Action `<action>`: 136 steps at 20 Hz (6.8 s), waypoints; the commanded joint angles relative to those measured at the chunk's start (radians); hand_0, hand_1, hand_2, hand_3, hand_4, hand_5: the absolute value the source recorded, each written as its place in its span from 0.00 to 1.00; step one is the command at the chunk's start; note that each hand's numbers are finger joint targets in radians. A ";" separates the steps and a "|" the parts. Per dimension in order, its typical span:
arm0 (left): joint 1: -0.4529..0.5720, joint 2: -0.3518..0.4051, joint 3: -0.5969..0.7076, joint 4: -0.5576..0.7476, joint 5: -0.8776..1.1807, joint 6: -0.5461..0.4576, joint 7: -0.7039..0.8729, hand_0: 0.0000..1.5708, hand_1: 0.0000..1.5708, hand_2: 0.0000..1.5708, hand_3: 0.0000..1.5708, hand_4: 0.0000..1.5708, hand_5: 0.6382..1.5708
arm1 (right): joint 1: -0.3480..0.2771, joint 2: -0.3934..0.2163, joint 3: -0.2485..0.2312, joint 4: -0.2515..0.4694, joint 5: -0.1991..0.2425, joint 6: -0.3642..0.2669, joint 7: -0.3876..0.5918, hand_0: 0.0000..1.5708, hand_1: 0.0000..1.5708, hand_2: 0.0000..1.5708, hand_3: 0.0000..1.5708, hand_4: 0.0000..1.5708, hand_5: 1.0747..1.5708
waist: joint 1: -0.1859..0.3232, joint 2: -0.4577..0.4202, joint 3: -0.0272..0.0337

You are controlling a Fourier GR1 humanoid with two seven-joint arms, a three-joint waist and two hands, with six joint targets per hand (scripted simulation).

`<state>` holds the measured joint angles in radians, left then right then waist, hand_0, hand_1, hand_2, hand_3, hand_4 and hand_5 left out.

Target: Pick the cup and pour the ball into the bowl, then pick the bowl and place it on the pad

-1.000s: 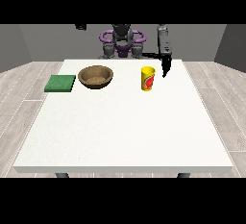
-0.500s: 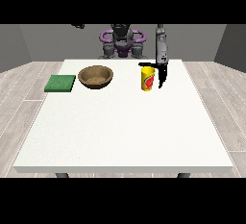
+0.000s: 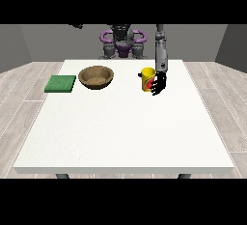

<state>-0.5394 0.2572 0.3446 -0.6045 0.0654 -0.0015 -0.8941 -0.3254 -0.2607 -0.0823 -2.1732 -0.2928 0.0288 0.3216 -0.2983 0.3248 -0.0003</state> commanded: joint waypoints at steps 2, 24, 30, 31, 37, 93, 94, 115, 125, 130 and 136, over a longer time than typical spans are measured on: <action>0.027 -0.004 -0.030 0.038 -0.099 0.191 -0.084 0.84 0.84 1.00 1.00 0.65 0.91 | -0.009 -0.042 -0.064 -0.016 -0.073 0.032 0.033 0.00 0.00 0.00 0.00 0.00 0.98 | -0.033 0.006 -0.0001; -0.296 -0.047 -0.358 0.084 -0.574 0.669 0.488 0.90 0.90 1.00 1.00 0.65 0.98 | 0.036 -0.041 -0.142 0.251 -0.094 0.114 -0.059 0.00 0.00 0.00 0.00 0.19 0.98 | 0.041 -0.191 0.0011; -0.344 -0.045 -0.415 0.164 -0.710 0.788 0.615 0.90 0.90 1.00 1.00 0.60 0.99 | 0.011 -0.044 -0.134 0.236 -0.115 0.119 -0.036 0.00 0.00 0.00 0.00 0.21 0.98 | 0.016 -0.152 0.0009; -0.361 -0.044 -0.448 0.178 -0.756 0.796 0.661 0.89 0.89 1.00 1.00 0.59 0.99 | 0.027 -0.017 -0.107 0.251 -0.083 0.101 -0.045 0.00 0.00 0.00 0.00 0.22 0.99 | 0.039 -0.184 0.0014; -0.449 -0.062 -0.623 0.318 -1.042 0.915 0.900 0.86 0.86 1.00 1.00 0.54 0.98 | -0.029 -0.022 -0.117 0.329 -0.090 0.106 -0.059 0.00 0.00 0.00 0.00 0.23 0.99 | 0.017 -0.220 0.0038; -0.052 -0.042 0.000 -0.269 0.181 -0.076 0.228 0.00 0.00 0.00 0.00 0.00 0.99 | 0.172 0.096 -0.063 0.227 0.053 0.014 -0.154 0.00 0.00 0.00 0.00 0.31 0.99 | 0.310 -0.106 -0.0029; -0.128 0.014 0.019 -0.244 0.193 -0.101 0.268 0.00 0.00 0.00 0.00 0.00 0.98 | 0.120 0.106 -0.043 0.214 0.090 -0.034 -0.134 0.00 0.00 0.00 0.00 0.31 0.99 | 0.308 -0.047 -0.0031; -0.399 0.468 0.048 -0.332 0.247 -0.261 0.700 0.00 0.00 0.00 0.00 0.00 0.97 | 0.022 0.087 -0.202 0.997 0.023 0.166 -0.586 0.00 0.00 0.00 0.00 0.19 1.00 | 0.327 0.008 0.0022; -0.421 0.518 0.077 -0.332 0.295 -0.294 0.730 0.00 0.00 0.00 0.00 0.00 0.97 | -0.104 0.078 -0.223 1.245 0.006 0.175 -0.596 0.00 0.00 0.00 0.00 0.26 1.00 | 0.313 0.001 0.0008; -0.480 0.534 0.057 -0.381 0.315 -0.277 0.837 0.00 0.00 0.00 0.00 0.00 0.95 | -0.130 0.100 -0.224 1.342 0.034 0.149 -0.677 0.00 0.00 0.00 0.00 0.24 1.00 | 0.347 0.015 0.0017; -0.503 0.524 0.053 -0.428 0.320 -0.257 0.827 0.00 0.00 0.00 0.00 0.00 0.95 | -0.157 0.092 -0.254 1.323 0.012 0.126 -0.671 0.00 0.00 0.00 0.00 0.18 0.99 | 0.387 0.061 0.0017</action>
<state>-1.0225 0.7696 0.4001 -1.0176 0.3872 -0.2688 -0.0795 -0.3964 -0.1697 -0.3131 -0.9479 -0.2717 0.2016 -0.3790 0.0543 0.3345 -0.0307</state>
